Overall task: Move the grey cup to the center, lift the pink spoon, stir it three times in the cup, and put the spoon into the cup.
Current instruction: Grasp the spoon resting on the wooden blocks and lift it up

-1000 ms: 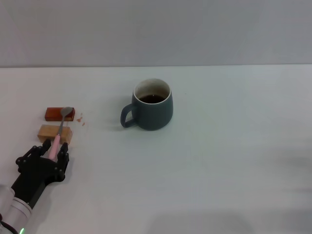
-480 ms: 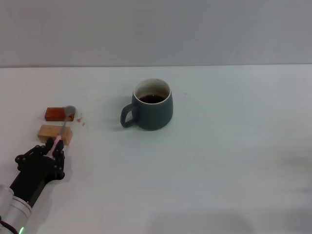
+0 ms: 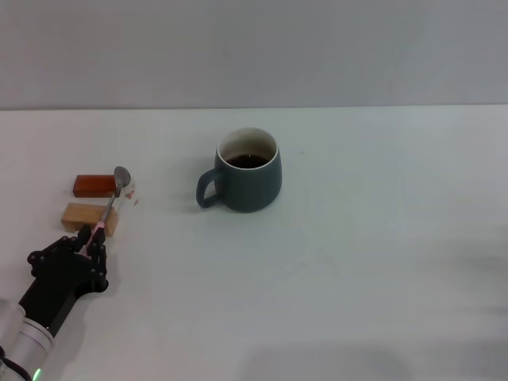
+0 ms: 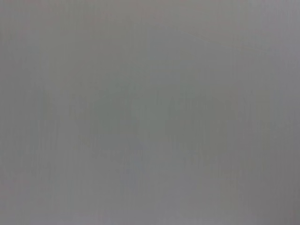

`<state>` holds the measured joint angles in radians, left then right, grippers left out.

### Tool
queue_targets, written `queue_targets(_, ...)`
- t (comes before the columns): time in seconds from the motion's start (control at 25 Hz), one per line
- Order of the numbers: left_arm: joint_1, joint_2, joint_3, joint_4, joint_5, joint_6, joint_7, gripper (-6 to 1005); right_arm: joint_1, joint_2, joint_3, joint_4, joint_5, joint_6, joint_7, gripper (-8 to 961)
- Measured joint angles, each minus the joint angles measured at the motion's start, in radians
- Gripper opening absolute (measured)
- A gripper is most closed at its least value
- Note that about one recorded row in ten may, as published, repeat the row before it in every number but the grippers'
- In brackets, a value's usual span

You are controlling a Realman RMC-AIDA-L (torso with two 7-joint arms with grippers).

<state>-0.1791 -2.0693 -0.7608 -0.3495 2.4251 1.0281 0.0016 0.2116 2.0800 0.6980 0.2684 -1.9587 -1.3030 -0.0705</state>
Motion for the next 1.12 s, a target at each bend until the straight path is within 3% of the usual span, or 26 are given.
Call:
queue_targets(0.56, 0.001, 0.0, 0.009, 0.0, 0.002, 0.019, 0.01, 219, 0.0, 0.0, -0.003, 0.002, 0.0, 0.001, 0.0, 0)
queue_targets(0.8, 0.003, 0.002, 0.016, 0.002, 0.003, 0.033, 0.014, 432, 0.0, 0.0, -0.003, 0.002, 0.0, 0.001, 0.0, -1)
queue_targets(1.12, -0.001, 0.002, 0.017, 0.021, 0.003, 0.022, 0.01, 492, 0.0, 0.0, -0.01, 0.002, 0.0, 0.002, 0.0, -2)
